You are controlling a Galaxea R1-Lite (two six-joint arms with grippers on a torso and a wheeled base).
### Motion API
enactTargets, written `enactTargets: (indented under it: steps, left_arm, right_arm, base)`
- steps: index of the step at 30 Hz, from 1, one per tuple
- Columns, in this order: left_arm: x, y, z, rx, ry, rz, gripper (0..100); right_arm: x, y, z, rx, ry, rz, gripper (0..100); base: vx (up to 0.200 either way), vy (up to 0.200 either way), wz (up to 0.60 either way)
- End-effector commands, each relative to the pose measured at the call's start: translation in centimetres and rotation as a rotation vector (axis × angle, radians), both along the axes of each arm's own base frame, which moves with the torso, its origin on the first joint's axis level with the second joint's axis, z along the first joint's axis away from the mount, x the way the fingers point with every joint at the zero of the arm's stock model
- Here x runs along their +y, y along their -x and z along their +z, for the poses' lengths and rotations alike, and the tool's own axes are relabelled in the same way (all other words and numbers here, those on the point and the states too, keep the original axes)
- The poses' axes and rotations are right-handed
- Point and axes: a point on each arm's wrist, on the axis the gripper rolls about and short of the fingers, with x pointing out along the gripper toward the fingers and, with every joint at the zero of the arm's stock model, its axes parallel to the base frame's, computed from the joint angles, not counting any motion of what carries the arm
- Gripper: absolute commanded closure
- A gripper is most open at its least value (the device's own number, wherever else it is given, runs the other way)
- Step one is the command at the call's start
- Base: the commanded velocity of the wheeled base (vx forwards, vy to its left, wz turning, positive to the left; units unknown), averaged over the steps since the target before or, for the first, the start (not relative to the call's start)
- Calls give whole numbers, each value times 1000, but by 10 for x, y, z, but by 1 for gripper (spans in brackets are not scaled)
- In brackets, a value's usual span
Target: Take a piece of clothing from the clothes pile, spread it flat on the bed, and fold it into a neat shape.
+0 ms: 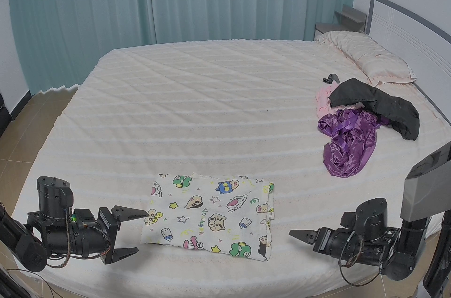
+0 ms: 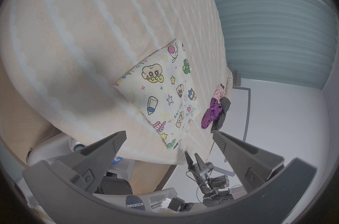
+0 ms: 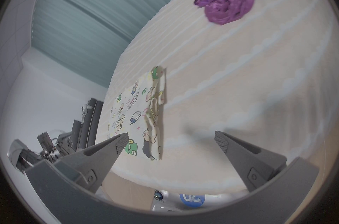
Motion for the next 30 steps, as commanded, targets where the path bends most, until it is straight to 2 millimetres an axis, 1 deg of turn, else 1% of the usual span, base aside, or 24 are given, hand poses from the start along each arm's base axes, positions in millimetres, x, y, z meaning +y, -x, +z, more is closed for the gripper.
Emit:
enactTargets:
  steps: [1, 2, 4, 9, 15, 19, 23, 30]
  left_arm:
    - [7, -3, -4, 16, 23, 9, 0]
    - [7, -2, -4, 19, 23, 9, 0]
    - [7, -1, -4, 18, 23, 7, 0]
    - [7, -2, -5, 16, 17, 2, 0]
    - [7, -1, -5, 16, 13, -3, 0]
    - [7, -1, -5, 14, 14, -3, 0]
    - [7, -2, -5, 14, 13, -2, 0]
    - [7, -3, -5, 12, 11, -2, 0]
  right_arm:
    - [32, -13, -20, -32, 30, 106, 0]
    - [38, -15, -20, -46, 19, 122, 0]
    - [42, -13, -20, -46, 13, 140, 0]
    - [37, -7, -22, -28, 28, 142, 0]
    - [32, -4, -33, 16, 71, 135, 0]
    - [29, -1, -34, 31, 81, 133, 0]
    - [27, -6, -35, 26, 74, 117, 0]
    - [31, -12, -42, 27, 74, 134, 0]
  base:
    - [0, 200, 0]
    - [0, 200, 0]
    - [0, 200, 0]
    - [0, 0, 0]
    - [0, 0, 0]
    - [0, 0, 0]
    - [0, 0, 0]
    - [0, 0, 0]
